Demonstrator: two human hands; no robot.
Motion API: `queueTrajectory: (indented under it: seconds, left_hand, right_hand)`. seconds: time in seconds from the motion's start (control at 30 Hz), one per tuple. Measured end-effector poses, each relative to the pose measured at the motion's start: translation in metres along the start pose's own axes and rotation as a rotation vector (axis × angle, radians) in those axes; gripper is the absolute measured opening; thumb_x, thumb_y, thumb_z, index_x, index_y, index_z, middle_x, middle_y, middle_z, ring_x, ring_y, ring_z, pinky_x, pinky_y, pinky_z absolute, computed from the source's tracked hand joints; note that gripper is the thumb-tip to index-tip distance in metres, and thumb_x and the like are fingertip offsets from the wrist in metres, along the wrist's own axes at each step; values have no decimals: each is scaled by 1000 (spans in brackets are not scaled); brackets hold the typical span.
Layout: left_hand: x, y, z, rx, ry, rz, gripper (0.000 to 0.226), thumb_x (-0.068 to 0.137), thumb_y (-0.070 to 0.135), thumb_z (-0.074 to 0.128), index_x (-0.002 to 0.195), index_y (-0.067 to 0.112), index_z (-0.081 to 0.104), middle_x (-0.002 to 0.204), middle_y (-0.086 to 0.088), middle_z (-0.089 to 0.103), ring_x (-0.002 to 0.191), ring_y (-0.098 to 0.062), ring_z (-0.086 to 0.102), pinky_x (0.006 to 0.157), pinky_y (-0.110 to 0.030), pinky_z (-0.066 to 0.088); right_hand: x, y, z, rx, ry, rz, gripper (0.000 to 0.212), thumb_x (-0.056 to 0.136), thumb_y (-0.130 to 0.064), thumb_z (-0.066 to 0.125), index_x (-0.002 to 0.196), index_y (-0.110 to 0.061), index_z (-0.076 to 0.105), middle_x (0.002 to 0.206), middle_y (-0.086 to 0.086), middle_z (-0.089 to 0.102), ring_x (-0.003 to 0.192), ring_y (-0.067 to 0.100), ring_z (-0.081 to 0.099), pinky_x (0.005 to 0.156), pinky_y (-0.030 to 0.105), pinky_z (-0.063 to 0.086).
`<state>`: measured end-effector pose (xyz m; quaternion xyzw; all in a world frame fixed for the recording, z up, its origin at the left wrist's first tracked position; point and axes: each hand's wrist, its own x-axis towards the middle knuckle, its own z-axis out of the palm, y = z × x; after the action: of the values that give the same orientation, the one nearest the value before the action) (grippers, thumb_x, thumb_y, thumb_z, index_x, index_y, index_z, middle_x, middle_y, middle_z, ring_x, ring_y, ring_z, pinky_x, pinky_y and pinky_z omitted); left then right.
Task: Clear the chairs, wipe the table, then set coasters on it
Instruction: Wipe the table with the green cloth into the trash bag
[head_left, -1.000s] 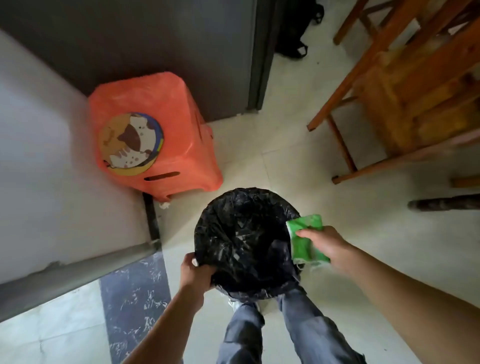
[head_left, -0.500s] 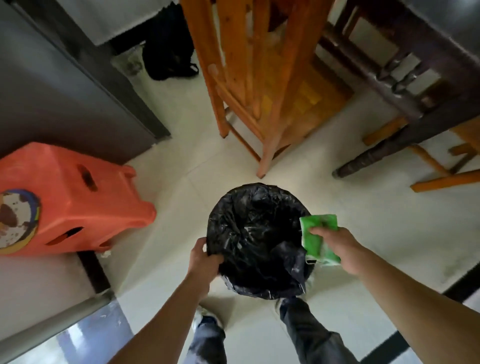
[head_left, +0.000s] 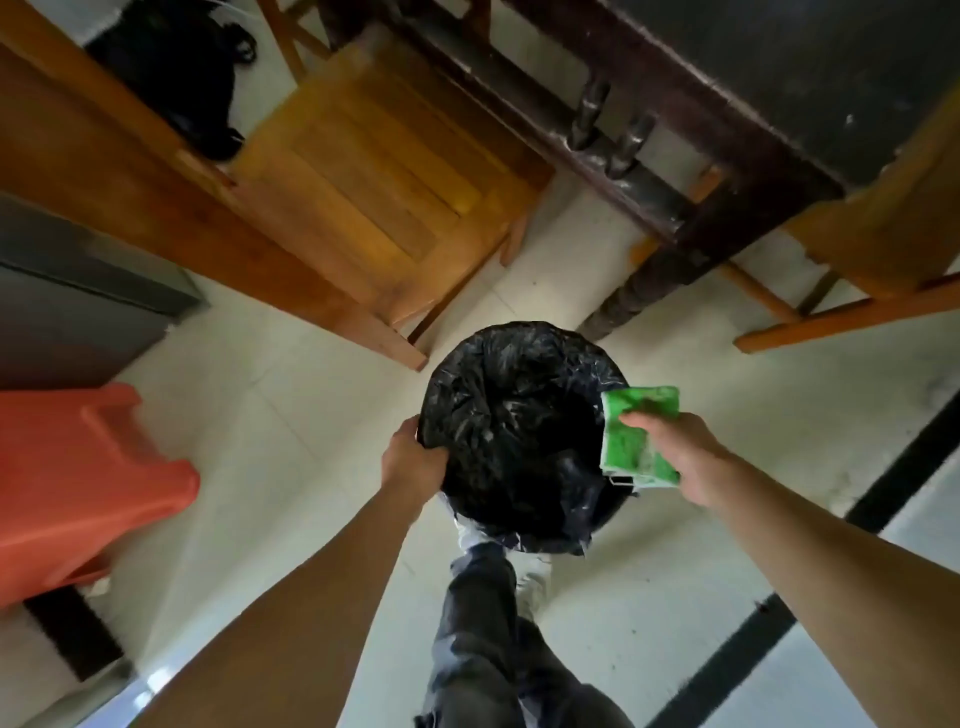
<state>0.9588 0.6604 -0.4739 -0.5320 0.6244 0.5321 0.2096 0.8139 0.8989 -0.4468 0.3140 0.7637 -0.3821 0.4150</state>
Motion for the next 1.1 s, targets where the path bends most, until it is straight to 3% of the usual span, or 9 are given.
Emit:
queueTrajectory:
  seconds: [0.13, 0.3, 0.4, 0.47, 0.57, 0.6, 0.77, 0.97, 1.1]
  left_hand:
    - [71, 14, 28, 183, -49, 24, 59, 79, 9, 52, 135, 26, 51, 113, -19, 67, 103, -43, 63, 86, -53, 56]
    - [155, 20, 52, 287, -117, 58, 64, 86, 9, 54, 146, 24, 38, 128, -14, 60, 113, -40, 59, 91, -51, 54]
    - [204, 18, 62, 226, -138, 35, 79, 72, 16, 58, 146, 30, 37, 133, -9, 57, 116, -39, 57, 97, -52, 51]
    - [229, 19, 68, 166, -144, 4, 78, 71, 10, 60, 144, 32, 40, 131, -9, 57, 112, -39, 60, 90, -54, 55]
    - [247, 19, 73, 170, -101, 36, 71, 84, -2, 55, 144, 31, 40, 122, -6, 59, 94, -38, 67, 67, -39, 61]
    - [247, 17, 75, 191, -88, 45, 71, 85, -4, 52, 146, 29, 38, 121, -5, 57, 95, -37, 67, 68, -38, 61]
    - [243, 23, 79, 276, -126, 33, 77, 78, 2, 55, 147, 30, 34, 139, -9, 49, 128, -36, 46, 101, -49, 49]
    - [166, 73, 67, 492, -31, 96, 57, 86, 10, 51, 142, 14, 45, 134, -15, 49, 120, -38, 53, 100, -45, 48]
    - [102, 116, 55, 418, -22, 136, 45, 89, 5, 50, 134, 7, 54, 127, -18, 59, 114, -38, 58, 98, -44, 49]
  right_hand:
    - [64, -7, 13, 18, 31, 17, 46, 78, -31, 77, 110, -7, 54, 106, 17, 65, 95, 34, 65, 86, 47, 55]
    - [146, -11, 45, 18, 78, 11, 43, 78, -30, 77, 110, -11, 56, 102, 13, 63, 95, 32, 63, 82, 41, 55]
    - [194, -12, 66, 17, 91, 12, 44, 76, -29, 78, 110, -9, 59, 95, 10, 63, 94, 32, 64, 86, 44, 55]
    - [219, -12, 75, 18, 115, 16, 46, 75, -29, 78, 111, -7, 59, 93, 10, 63, 91, 32, 64, 83, 42, 55]
    - [241, -12, 84, 46, 119, 45, 54, 71, -31, 78, 115, -5, 60, 99, 13, 65, 91, 32, 64, 84, 44, 56]
    - [244, -10, 84, 47, 112, 57, 58, 69, -33, 79, 116, -5, 59, 103, 15, 66, 92, 33, 65, 85, 45, 56]
    - [236, -8, 83, 44, 58, 73, 52, 74, -30, 78, 116, -5, 59, 104, 14, 66, 92, 33, 64, 80, 40, 55]
    - [156, -34, 45, -7, 109, -30, 38, 83, -19, 74, 114, 0, 61, 95, 14, 60, 80, 27, 57, 52, 25, 40]
    - [85, -60, 21, -69, 112, -107, 31, 81, -13, 74, 107, 0, 64, 90, 11, 63, 81, 26, 61, 66, 31, 46]
